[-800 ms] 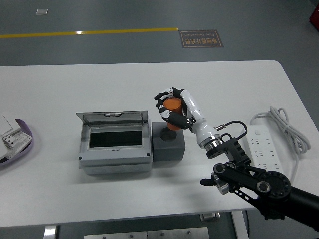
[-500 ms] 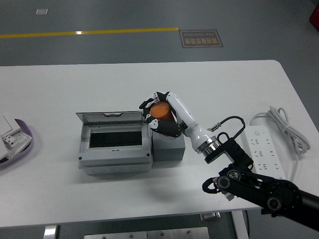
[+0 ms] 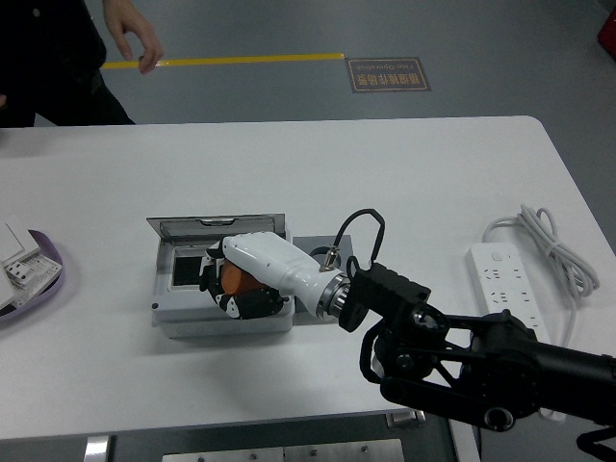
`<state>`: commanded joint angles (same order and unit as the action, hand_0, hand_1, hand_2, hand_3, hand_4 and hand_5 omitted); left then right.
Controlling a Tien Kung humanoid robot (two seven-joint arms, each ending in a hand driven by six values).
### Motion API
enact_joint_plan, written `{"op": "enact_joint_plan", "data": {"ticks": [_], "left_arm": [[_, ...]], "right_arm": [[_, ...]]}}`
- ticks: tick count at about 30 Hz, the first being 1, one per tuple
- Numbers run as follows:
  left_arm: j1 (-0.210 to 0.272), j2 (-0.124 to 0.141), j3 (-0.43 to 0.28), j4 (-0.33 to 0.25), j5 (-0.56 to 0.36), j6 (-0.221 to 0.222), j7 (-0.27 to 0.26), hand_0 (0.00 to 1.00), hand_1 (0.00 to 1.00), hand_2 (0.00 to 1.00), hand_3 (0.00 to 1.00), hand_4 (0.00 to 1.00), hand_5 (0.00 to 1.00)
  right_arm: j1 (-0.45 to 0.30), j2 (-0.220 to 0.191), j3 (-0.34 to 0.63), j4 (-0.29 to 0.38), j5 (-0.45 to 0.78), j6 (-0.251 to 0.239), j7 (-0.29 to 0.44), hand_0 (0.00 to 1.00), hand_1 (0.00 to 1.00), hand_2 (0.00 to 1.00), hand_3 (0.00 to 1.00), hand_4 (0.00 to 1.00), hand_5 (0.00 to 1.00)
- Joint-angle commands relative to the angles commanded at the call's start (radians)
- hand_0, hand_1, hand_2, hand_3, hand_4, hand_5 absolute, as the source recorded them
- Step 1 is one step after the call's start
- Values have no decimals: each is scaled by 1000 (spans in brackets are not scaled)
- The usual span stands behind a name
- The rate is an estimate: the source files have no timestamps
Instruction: Pick up the cylinder from the cube,place it in the box,flap close box
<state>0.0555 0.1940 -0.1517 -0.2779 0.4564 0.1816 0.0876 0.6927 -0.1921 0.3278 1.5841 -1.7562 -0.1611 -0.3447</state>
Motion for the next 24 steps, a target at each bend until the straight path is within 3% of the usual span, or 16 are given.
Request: {"op": "enact_joint_plan", "data": {"ticks": [4, 9, 10, 21, 22, 24], "left_arm": [[-1, 2, -4, 0, 6, -1, 3, 513, 557, 558, 595, 720, 148], [-2, 4, -8, -1, 13, -2, 5, 513, 557, 558, 595, 720, 148], [-3, 4, -9, -1, 14, -2, 5, 514, 557, 558, 596, 719, 146], [-5, 7, -15, -1, 24, -3, 9, 514, 557, 558, 595, 717, 144], [-5, 7, -15, -1, 24, -3, 9, 514, 557, 558, 595, 717, 143], [-5, 7, -16, -1, 26, -4, 9, 514, 557, 558, 595, 717, 143]], "right_arm": [[38, 33, -28, -32, -96, 7, -105, 209, 277, 313, 295, 2, 2], [66, 64, -48, -73, -167, -24, -207, 209, 277, 313, 295, 2, 2], [70, 69, -53, -80, -170, -33, -219, 243, 331, 370, 311, 2, 2], [91, 98, -81, -120, -79, -140, -200, 271, 388, 406, 332, 2, 2], [92, 99, -83, -121, -70, -151, -193, 365, 444, 459, 410, 2, 2], [93, 100, -89, -123, -42, -179, -174, 365, 444, 459, 410, 2, 2]]}}
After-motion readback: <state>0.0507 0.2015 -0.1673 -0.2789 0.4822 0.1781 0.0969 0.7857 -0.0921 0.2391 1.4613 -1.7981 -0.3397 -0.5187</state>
